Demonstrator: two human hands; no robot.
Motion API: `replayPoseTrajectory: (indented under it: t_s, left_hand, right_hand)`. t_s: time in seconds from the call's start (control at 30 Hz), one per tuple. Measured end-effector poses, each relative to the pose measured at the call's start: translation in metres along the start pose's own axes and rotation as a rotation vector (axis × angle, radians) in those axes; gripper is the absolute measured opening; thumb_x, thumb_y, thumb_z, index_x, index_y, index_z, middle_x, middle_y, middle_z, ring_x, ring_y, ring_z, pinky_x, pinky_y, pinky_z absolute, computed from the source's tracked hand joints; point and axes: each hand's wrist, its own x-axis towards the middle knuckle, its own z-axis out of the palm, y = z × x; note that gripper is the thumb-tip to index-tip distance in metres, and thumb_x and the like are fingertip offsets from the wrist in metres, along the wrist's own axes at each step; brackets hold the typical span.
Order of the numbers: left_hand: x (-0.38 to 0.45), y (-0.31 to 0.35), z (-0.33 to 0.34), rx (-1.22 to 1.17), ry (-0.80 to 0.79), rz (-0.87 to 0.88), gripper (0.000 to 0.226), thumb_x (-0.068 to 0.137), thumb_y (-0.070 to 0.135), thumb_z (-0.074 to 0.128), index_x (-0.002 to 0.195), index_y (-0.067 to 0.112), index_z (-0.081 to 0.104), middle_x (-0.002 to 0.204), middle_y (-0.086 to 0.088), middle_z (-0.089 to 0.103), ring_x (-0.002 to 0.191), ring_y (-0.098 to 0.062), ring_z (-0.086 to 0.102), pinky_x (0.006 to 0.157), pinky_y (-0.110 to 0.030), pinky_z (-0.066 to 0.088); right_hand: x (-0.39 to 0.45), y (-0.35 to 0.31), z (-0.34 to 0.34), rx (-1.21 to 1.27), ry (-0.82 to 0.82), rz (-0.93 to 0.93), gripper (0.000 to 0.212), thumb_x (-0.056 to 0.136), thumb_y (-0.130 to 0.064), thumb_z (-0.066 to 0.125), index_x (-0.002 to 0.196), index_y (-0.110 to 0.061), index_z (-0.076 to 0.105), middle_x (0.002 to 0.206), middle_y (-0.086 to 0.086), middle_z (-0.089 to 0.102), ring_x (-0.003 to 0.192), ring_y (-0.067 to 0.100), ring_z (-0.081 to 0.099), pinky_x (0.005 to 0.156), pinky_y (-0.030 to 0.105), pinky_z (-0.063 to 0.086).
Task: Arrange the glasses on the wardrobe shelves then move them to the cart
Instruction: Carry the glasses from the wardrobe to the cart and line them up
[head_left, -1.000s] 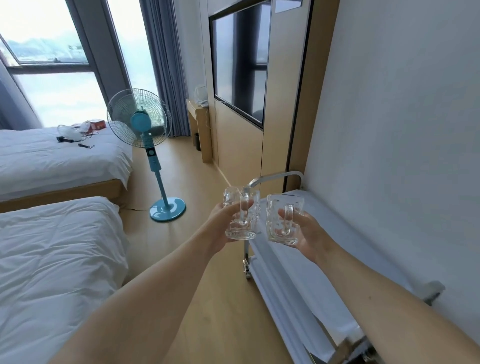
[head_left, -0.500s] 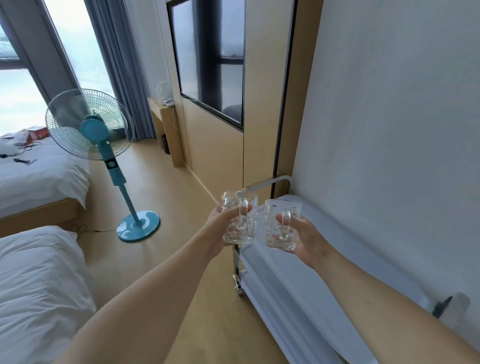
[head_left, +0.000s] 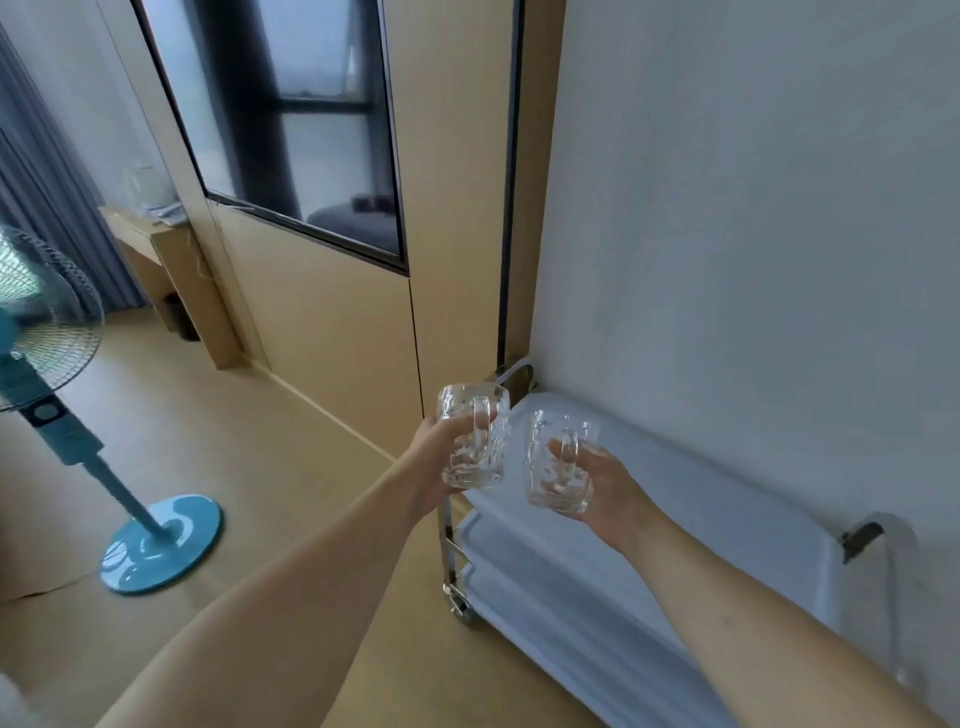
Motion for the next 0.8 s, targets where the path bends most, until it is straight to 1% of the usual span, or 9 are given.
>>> replayPoseTrajectory:
  t_s: [0.07, 0.13, 0.2, 0.3, 0.4, 0.5, 0.57, 0.7, 0.8]
  left_hand:
    - [0.01, 0.002, -0.006, 0.007, -0.023, -0.017, 0.106, 0.055, 0.035, 0.091, 0.146, 0.009, 0.044, 0.117, -0.02, 0.058, 0.076, -0.028, 0.067, 0.072, -0.042, 0.057]
    - [0.024, 0.002, -0.014, 0.034, -0.046, -0.04, 0.102, 0.059, 0.036, 0.09, 0.146, 0.008, 0.045, 0.121, -0.02, 0.058, 0.081, -0.029, 0.066, 0.075, -0.043, 0.057]
    - [0.038, 0.0, -0.018, 0.038, -0.074, -0.059, 0.089, 0.066, 0.031, 0.087, 0.143, 0.006, 0.049, 0.12, -0.022, 0.062, 0.083, -0.032, 0.067, 0.076, -0.044, 0.057]
    - [0.06, -0.003, -0.019, 0.021, -0.101, -0.093, 0.062, 0.079, 0.02, 0.08, 0.135, 0.004, 0.057, 0.108, -0.022, 0.065, 0.085, -0.035, 0.064, 0.083, -0.052, 0.056]
    - [0.084, -0.007, -0.018, 0.036, -0.076, -0.12, 0.048, 0.083, 0.015, 0.075, 0.128, 0.004, 0.064, 0.108, -0.023, 0.066, 0.09, -0.036, 0.063, 0.093, -0.058, 0.053]
    - [0.106, -0.011, -0.015, 0.072, -0.116, -0.151, 0.042, 0.084, 0.02, 0.072, 0.124, 0.008, 0.067, 0.099, -0.017, 0.069, 0.086, -0.033, 0.064, 0.093, -0.053, 0.053]
    - [0.123, -0.015, -0.013, 0.084, -0.113, -0.173, 0.045, 0.082, 0.023, 0.074, 0.124, 0.009, 0.067, 0.1, -0.017, 0.068, 0.087, -0.032, 0.063, 0.094, -0.053, 0.053]
    - [0.166, -0.021, -0.005, 0.147, -0.087, -0.193, 0.083, 0.065, 0.033, 0.081, 0.139, 0.011, 0.053, 0.127, -0.02, 0.065, 0.096, -0.034, 0.067, 0.093, -0.051, 0.056]
    - [0.201, -0.026, 0.004, 0.174, -0.076, -0.222, 0.072, 0.083, 0.036, 0.079, 0.143, 0.014, 0.046, 0.135, -0.02, 0.06, 0.109, -0.034, 0.069, 0.098, -0.057, 0.053]
  right_hand:
    - [0.003, 0.002, 0.003, 0.002, 0.016, 0.0, 0.059, 0.068, -0.031, 0.087, 0.12, -0.013, 0.067, 0.115, 0.011, 0.066, 0.083, 0.029, 0.071, 0.085, 0.045, 0.059]
    - [0.007, 0.006, 0.007, 0.004, 0.053, 0.004, 0.068, 0.065, -0.032, 0.088, 0.126, -0.013, 0.064, 0.116, 0.008, 0.066, 0.08, 0.027, 0.073, 0.082, 0.044, 0.059]
    - [0.011, 0.011, 0.008, 0.009, 0.087, -0.001, 0.071, 0.061, -0.033, 0.09, 0.124, -0.014, 0.065, 0.115, 0.006, 0.067, 0.077, 0.026, 0.074, 0.082, 0.046, 0.061]
    - [0.02, 0.015, 0.006, 0.021, 0.141, 0.007, 0.061, 0.066, -0.031, 0.087, 0.121, -0.014, 0.067, 0.114, 0.007, 0.068, 0.076, 0.027, 0.072, 0.092, 0.052, 0.057]
    - [0.033, 0.018, 0.0, 0.057, 0.188, 0.017, 0.058, 0.067, -0.029, 0.087, 0.119, -0.014, 0.066, 0.111, 0.008, 0.069, 0.076, 0.027, 0.073, 0.083, 0.045, 0.06]
    - [0.052, 0.021, -0.01, 0.106, 0.222, 0.029, 0.046, 0.075, -0.025, 0.084, 0.117, -0.015, 0.068, 0.114, 0.009, 0.066, 0.076, 0.028, 0.072, 0.075, 0.041, 0.059]
    - [0.066, 0.023, -0.017, 0.122, 0.249, 0.04, 0.053, 0.075, -0.025, 0.085, 0.122, -0.014, 0.064, 0.114, 0.01, 0.065, 0.075, 0.029, 0.072, 0.076, 0.041, 0.059]
    - [0.1, 0.023, -0.033, 0.133, 0.265, 0.056, 0.057, 0.074, -0.029, 0.086, 0.124, -0.015, 0.06, 0.111, 0.011, 0.067, 0.076, 0.028, 0.071, 0.071, 0.037, 0.058]
    - [0.13, 0.02, -0.047, 0.15, 0.276, 0.063, 0.049, 0.074, -0.029, 0.086, 0.115, -0.016, 0.062, 0.104, 0.011, 0.069, 0.077, 0.028, 0.071, 0.072, 0.036, 0.057]
